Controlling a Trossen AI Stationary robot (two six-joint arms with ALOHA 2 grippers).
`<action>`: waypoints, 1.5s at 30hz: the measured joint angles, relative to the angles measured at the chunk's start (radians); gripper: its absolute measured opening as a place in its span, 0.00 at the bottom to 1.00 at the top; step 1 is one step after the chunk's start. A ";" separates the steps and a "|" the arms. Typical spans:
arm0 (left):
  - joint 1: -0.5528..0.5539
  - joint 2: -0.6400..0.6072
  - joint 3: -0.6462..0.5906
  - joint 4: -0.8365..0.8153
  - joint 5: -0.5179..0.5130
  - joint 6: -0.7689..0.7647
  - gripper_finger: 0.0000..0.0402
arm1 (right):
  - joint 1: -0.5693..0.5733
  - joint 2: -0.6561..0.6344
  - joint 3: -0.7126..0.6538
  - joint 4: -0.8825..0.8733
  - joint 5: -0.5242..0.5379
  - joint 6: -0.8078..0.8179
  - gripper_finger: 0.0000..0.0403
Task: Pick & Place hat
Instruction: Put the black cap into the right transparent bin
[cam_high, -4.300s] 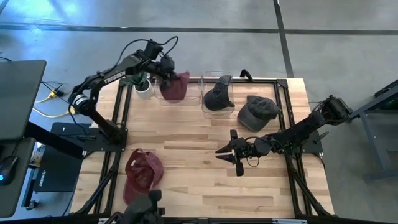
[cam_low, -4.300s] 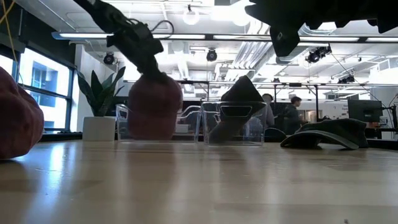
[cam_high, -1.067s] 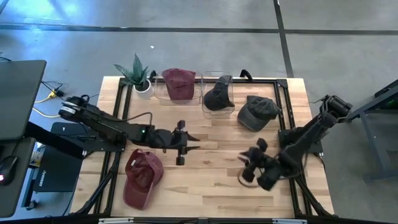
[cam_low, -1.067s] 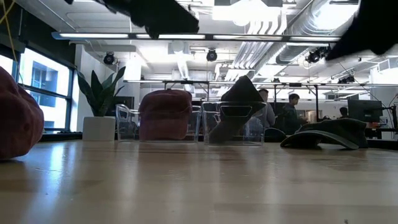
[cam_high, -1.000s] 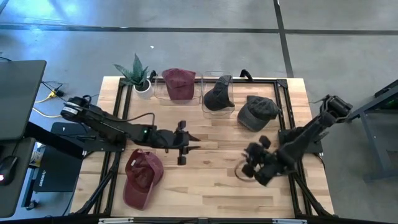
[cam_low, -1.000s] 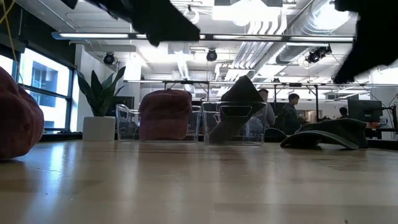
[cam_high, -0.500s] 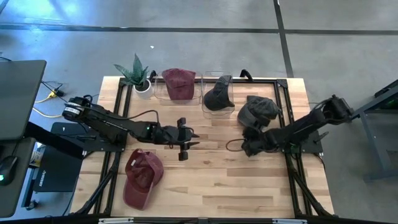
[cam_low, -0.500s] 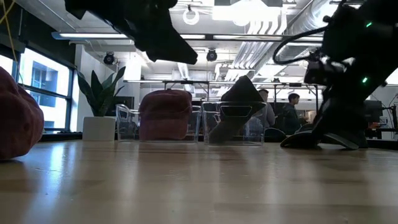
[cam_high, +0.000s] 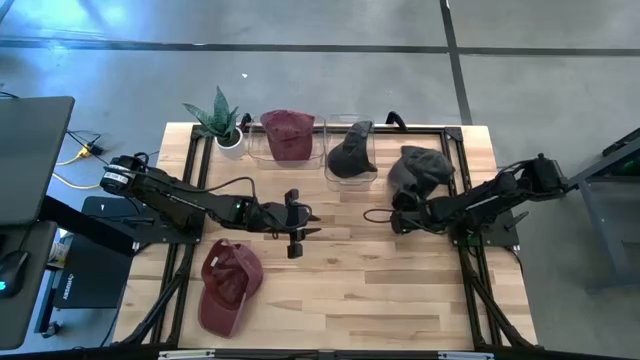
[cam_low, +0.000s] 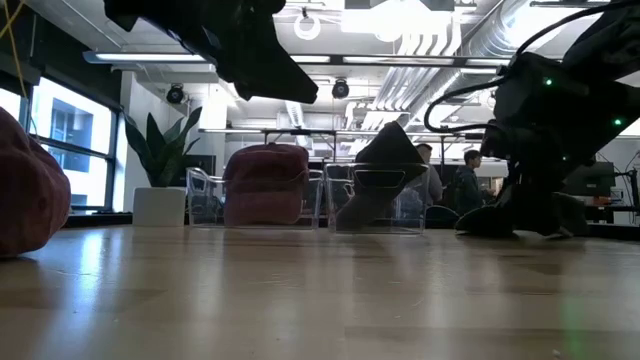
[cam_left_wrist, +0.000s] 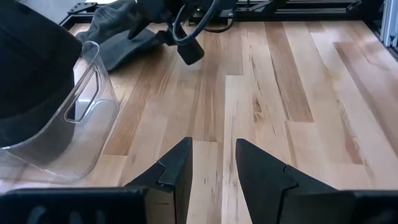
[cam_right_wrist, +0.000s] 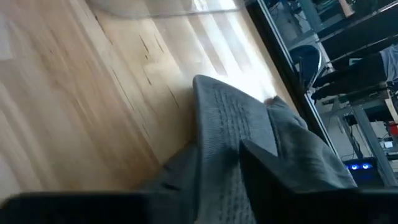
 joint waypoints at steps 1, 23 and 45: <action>0.000 0.000 0.000 -0.001 0.000 -0.009 0.29 | -0.003 0.000 0.000 -0.008 -0.004 0.001 0.22; -0.040 -0.154 0.001 -0.057 0.194 -0.124 0.29 | 0.522 0.000 0.562 -0.410 -0.270 0.415 0.04; -0.171 -0.295 0.001 -0.028 0.137 -0.029 0.29 | 0.459 0.000 0.742 0.066 -0.161 -0.287 0.03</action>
